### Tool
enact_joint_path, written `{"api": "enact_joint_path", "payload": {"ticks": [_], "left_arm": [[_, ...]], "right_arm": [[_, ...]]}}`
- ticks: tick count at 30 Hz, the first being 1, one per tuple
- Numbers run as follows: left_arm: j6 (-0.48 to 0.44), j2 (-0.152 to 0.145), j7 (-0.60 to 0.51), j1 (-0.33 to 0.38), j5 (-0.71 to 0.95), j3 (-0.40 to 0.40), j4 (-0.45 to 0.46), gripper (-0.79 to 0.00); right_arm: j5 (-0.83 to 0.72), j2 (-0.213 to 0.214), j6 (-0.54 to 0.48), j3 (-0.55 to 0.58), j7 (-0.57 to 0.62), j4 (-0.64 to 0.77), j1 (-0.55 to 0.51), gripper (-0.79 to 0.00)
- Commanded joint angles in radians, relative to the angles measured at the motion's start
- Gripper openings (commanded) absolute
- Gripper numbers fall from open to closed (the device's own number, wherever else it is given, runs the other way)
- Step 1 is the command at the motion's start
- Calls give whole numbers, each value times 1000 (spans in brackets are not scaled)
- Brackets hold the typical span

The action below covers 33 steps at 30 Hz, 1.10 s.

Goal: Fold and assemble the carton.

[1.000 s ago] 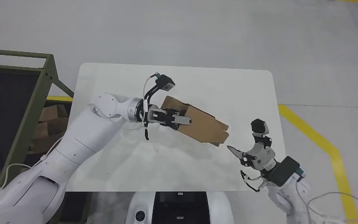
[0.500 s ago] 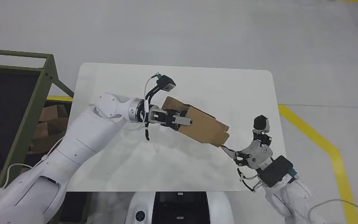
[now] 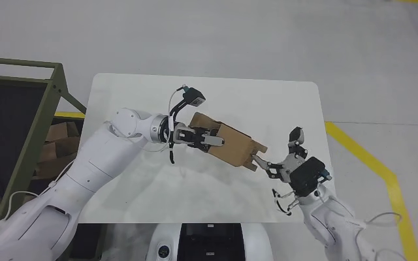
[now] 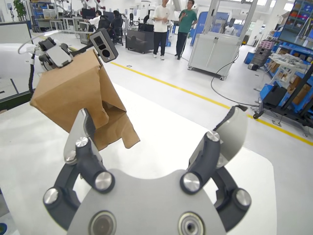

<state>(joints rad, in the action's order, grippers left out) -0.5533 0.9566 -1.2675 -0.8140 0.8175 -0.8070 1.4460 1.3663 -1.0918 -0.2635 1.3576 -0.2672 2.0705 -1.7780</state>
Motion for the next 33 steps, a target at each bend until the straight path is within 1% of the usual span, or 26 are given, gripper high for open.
{"api": "enact_joint_path", "payload": {"ticks": [1, 10, 16, 20, 24, 33], "left_arm": [[0, 0, -1, -1, -1, -2, 0, -785], [4, 2, -4, -2, 0, -7, 1, -785], [7, 5, -7, 0, -1, -5, -2, -785], [9, 7, -9, 0, 0, -5, -5, -785], [11, 8, -11, -1, 0, -8, -5, -785], [19, 11, -19, 1, 0, -11, -5, -785]], "right_arm": [[2, 0, 1, 0, 0, 1, 0, 0], [1, 0, 2, 0, 1, 1, 1, 0], [-101, -8, -10, -20, 14, -12, 35, 0], [-136, -10, -51, -31, 78, -27, 76, 0], [-145, -13, -55, -51, 150, -25, 111, 0], [-142, -23, -38, -96, 190, -33, 157, 0]]}}
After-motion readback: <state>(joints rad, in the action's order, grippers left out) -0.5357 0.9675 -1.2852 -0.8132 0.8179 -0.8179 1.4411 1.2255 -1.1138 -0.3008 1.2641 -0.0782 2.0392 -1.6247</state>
